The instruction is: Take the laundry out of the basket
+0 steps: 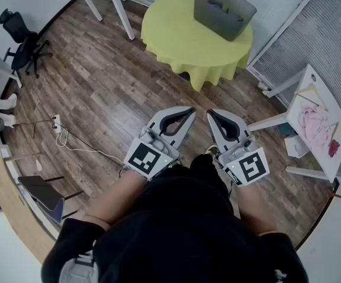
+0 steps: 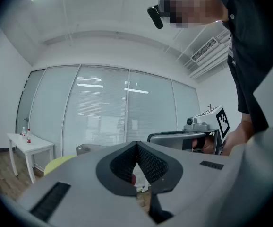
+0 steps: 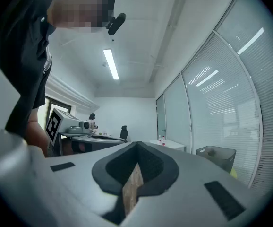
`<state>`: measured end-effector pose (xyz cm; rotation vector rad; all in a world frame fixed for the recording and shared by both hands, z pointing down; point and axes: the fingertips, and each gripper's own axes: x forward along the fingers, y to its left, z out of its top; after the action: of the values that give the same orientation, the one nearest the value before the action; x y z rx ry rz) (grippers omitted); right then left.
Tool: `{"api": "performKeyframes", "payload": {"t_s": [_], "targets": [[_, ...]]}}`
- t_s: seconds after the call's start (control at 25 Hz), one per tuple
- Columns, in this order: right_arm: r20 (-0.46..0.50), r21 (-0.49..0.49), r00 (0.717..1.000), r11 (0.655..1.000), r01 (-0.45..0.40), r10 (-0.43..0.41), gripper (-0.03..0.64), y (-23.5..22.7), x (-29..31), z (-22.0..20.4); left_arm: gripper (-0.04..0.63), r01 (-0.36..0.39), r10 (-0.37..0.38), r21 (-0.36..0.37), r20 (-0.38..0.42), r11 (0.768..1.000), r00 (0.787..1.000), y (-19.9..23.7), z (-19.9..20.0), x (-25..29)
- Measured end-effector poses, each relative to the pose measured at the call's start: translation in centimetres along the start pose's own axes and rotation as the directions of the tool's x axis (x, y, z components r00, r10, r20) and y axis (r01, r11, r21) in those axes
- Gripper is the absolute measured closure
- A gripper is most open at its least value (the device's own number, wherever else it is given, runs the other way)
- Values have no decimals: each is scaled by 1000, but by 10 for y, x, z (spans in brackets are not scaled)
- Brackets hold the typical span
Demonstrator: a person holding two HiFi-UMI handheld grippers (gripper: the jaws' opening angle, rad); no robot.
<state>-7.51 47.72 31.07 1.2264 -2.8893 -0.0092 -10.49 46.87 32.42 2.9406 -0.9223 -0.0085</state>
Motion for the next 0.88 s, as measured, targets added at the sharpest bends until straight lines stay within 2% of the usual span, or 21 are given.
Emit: {"api": "performKeyframes", "payload": {"t_s": [0.6,0.76,0.88], "targets": [[-11,-5,999,999,35,-35,595,1,1,1,594,8,-8,1,9,1000,1000,4,2,0],[-15,-4,999,999,50,-51,594,-11,-7,1,594,18,-18,19,-10,1000,1000,1,-1,10],[-17,4,998,998,61,-60,594,-22,-10,-1,594,16,-16,5,6,1000,1000,1,0,18]]}}
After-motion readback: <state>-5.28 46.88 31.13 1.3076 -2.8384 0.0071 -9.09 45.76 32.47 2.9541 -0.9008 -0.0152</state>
